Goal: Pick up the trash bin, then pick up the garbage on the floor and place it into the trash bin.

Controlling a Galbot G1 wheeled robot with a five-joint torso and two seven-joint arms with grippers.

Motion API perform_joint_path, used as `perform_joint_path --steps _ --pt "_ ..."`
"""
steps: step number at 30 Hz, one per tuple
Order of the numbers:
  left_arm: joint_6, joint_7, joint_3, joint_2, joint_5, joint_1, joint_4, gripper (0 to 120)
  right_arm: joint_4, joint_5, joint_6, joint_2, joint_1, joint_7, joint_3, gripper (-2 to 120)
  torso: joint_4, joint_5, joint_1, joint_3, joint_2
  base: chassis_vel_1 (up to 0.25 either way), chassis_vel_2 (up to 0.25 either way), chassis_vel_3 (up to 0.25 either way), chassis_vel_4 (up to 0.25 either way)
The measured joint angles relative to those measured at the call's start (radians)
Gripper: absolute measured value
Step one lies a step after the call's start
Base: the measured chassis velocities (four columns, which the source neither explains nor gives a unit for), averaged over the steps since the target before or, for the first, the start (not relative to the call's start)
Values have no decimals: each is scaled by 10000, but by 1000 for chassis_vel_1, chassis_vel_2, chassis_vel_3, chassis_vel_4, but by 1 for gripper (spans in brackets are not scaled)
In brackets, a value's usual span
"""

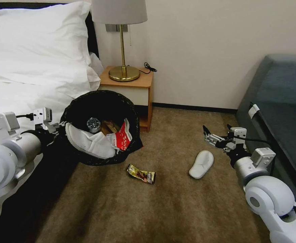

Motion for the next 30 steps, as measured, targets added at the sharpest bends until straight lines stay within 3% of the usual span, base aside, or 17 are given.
perform_joint_path --steps 23,25,30 --pt "-2 -75 46 20 -27 203 -310 1 456 -490 389 238 -964 -189 498 100 -1 4 2 0 0 -157 153 153 -156" --pt "-5 -446 25 66 -402 339 -510 1 305 -567 819 236 -1086 -239 487 100 -2 -3 3 0 0 -154 151 147 -179" --pt "-4 -942 46 175 -812 526 -742 1 44 -446 689 312 -1204 -189 523 100 -2 2 4 2 -1 -112 123 107 -142"
